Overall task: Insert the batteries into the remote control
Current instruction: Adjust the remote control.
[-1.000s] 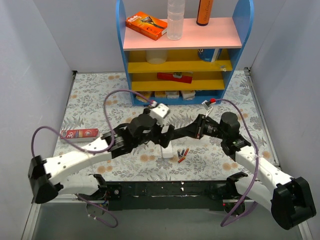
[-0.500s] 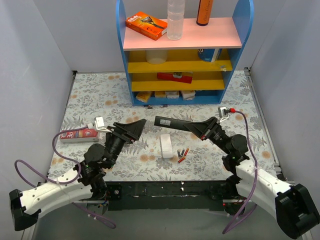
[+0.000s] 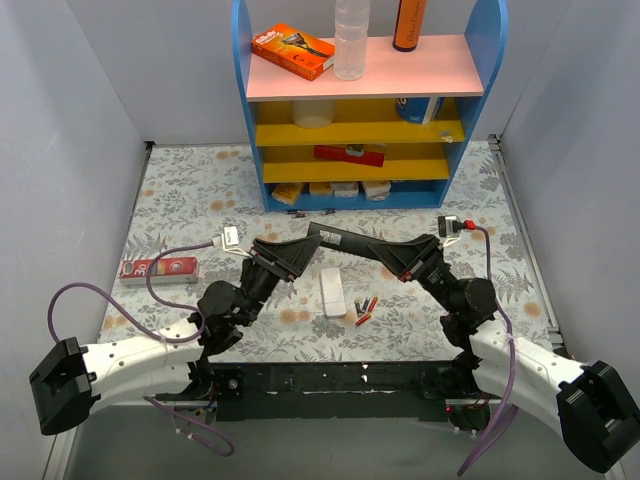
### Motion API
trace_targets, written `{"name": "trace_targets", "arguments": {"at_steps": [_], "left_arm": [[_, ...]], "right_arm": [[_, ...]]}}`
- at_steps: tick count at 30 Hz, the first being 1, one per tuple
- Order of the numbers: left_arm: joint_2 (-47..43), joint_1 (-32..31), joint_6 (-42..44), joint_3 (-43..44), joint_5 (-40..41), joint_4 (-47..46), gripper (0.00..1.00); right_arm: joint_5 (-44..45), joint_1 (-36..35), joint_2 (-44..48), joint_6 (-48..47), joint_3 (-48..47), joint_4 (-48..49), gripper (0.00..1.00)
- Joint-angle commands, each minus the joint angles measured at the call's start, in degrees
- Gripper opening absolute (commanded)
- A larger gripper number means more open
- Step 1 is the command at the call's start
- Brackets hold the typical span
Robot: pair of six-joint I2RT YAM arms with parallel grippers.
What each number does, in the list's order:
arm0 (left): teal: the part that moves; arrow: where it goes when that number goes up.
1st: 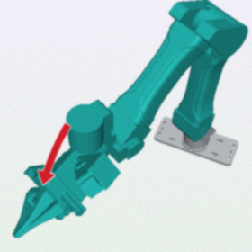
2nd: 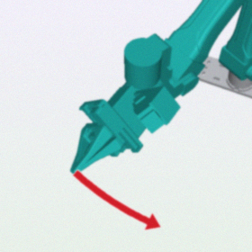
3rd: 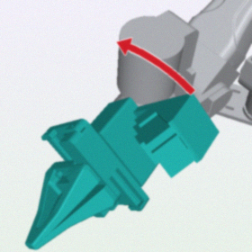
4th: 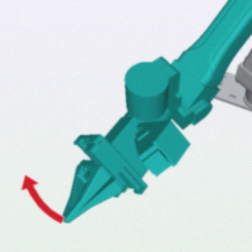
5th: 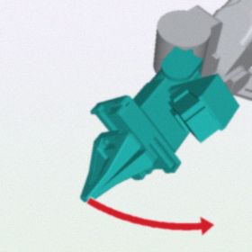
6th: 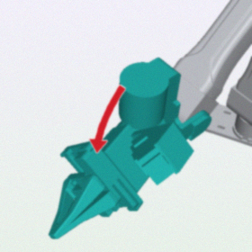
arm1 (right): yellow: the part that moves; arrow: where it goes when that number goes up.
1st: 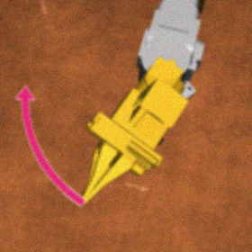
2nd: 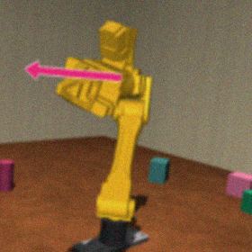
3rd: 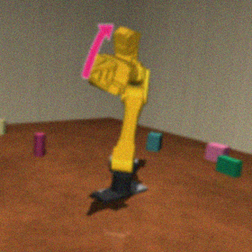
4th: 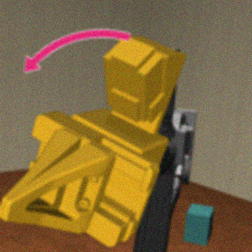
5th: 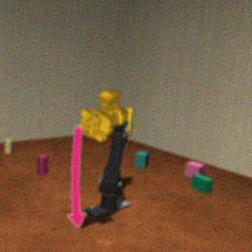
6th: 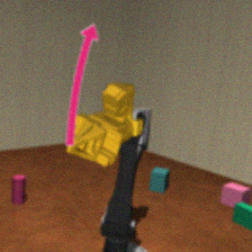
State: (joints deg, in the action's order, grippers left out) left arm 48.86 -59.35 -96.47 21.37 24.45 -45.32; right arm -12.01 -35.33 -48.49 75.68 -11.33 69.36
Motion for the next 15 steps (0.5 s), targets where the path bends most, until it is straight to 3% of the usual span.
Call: {"name": "trace_targets", "arguments": {"at_steps": [1,5,12,15], "left_arm": [[4.13,0.11,-1.36,-0.27,-3.61,-10.91,0.98],[7.73,0.11,-0.65,-0.01,-3.62,-15.05,0.94],[12.92,0.03,1.54,1.84,-5.2,-20.86,0.7],[14.77,0.11,1.54,2.28,-5.72,-22.61,0.64]], "right_arm": [[3.39,-1.4,-0.2,0.08,0.96,5.96,0.01],[3.4,-1.67,-0.82,-0.44,1.14,6.31,0.01],[3.92,-2.11,-3.1,-0.89,1.93,8.41,0.01],[3.84,-2.29,-4.33,-0.62,2.28,10.61,0.01]]}}
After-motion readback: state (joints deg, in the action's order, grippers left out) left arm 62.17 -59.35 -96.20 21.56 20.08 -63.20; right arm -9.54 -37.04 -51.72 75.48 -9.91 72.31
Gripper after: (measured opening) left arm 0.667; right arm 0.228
